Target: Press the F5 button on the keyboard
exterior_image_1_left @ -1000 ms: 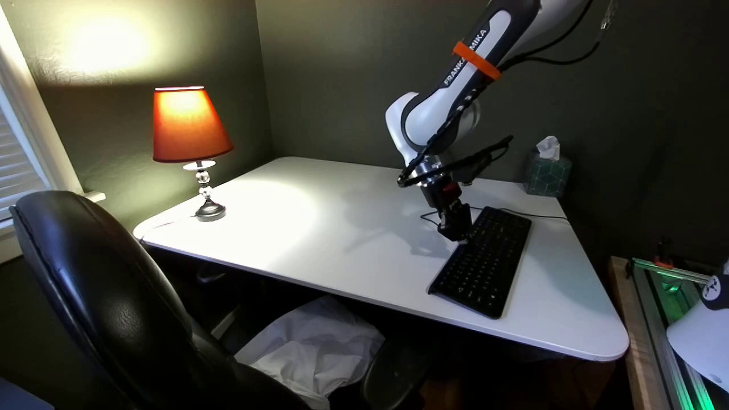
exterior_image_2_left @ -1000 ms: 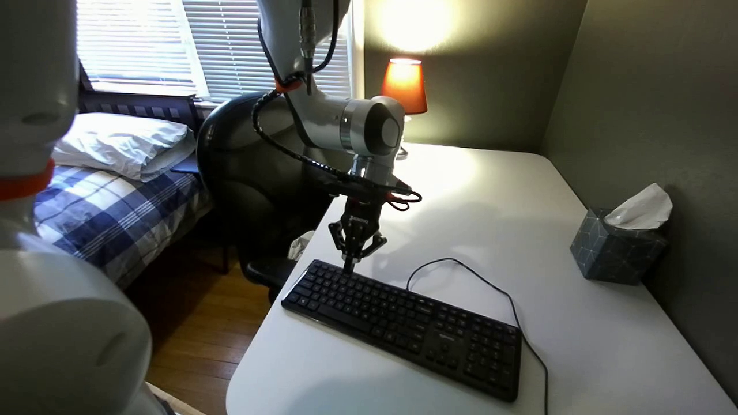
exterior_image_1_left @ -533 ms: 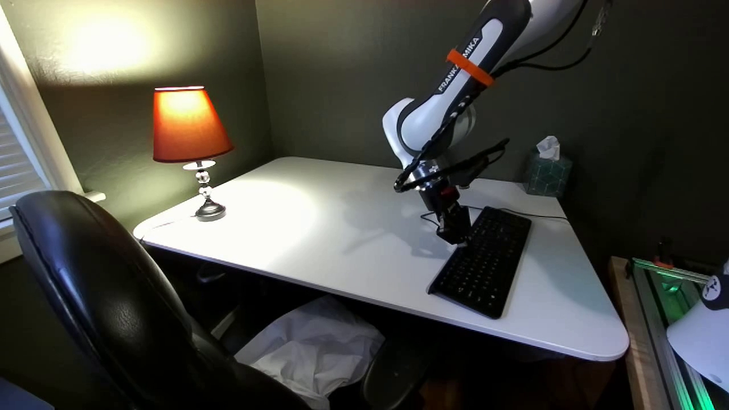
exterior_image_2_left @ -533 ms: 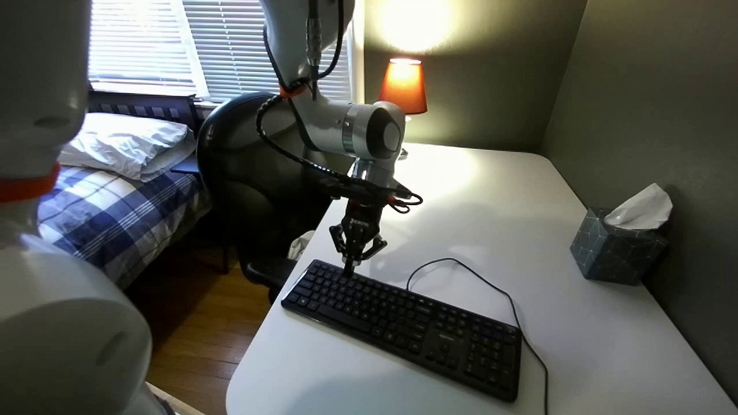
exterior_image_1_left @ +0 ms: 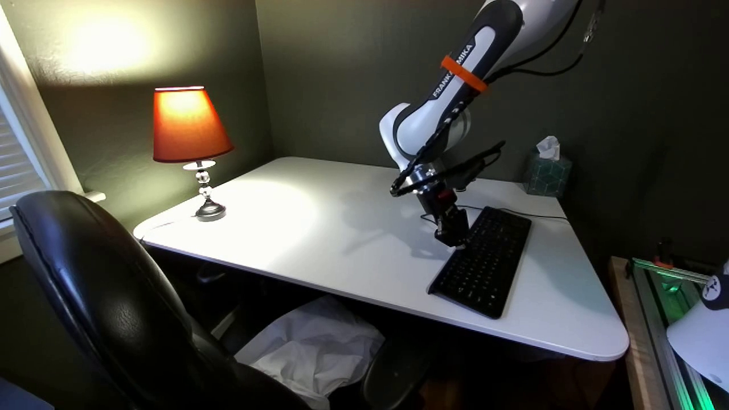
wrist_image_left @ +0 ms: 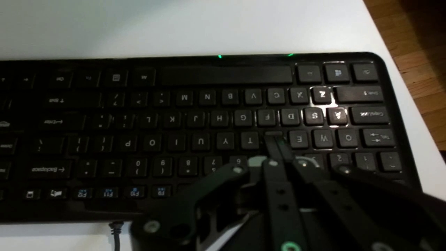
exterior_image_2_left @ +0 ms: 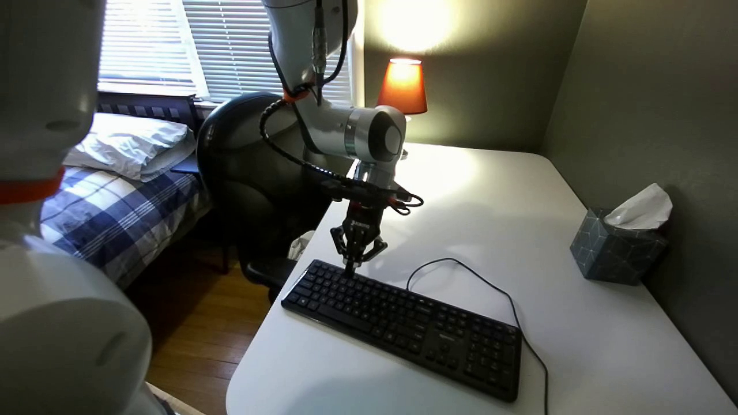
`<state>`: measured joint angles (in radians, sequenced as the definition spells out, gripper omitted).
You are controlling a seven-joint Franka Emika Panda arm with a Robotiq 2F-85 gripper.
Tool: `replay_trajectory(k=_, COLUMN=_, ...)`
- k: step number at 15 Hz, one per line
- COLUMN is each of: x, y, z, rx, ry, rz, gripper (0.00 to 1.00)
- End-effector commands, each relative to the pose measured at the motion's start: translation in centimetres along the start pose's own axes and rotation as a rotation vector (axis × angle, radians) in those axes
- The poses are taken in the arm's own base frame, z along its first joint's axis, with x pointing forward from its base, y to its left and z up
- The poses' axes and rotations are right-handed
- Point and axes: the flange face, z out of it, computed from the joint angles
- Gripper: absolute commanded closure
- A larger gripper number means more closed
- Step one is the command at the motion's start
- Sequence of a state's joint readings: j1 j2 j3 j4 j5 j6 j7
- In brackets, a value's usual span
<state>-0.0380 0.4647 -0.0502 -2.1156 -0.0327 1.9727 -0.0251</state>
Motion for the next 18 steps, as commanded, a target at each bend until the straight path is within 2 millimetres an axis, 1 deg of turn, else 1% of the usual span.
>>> replay_trajectory(k=1, x=0.7, y=-0.2, z=0.2, rx=-0.011, ry=-0.032, rz=-0.015, gripper=1.00)
replay_trajectory(k=13, x=1.8, y=-0.3, z=0.5, rx=-0.012, ry=-0.050, rz=-0.021, gripper=1.00)
replay_trajectory(k=18, x=2.0, y=-0.5, z=0.6, rx=-0.012, ry=-0.058, rz=-0.023, gripper=1.00)
